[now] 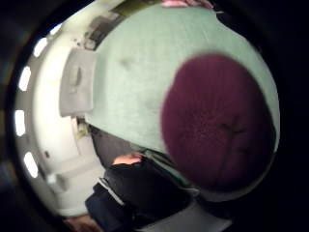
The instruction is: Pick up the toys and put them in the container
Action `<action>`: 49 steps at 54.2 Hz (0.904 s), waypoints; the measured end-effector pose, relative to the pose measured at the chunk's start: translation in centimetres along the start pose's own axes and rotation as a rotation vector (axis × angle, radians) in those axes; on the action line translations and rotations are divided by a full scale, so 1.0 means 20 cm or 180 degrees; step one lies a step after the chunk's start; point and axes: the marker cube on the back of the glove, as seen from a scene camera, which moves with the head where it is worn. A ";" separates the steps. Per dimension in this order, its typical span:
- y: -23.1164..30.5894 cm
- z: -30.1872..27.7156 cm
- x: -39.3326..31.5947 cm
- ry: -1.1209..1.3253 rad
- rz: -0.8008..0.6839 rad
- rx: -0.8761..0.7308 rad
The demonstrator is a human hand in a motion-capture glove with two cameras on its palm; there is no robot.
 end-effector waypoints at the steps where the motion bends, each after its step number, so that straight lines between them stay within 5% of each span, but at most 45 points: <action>1: 0.00 0.02 0.00 -0.0014 -0.0007 -0.0020; 18: 0.01 0.10 0.01 -0.0117 -0.0107 -0.0342; 37: 0.02 -0.02 -0.02 -0.0104 -0.0044 0.0655; 49: -0.13 -0.27 -0.05 -0.0157 -0.0196 0.0642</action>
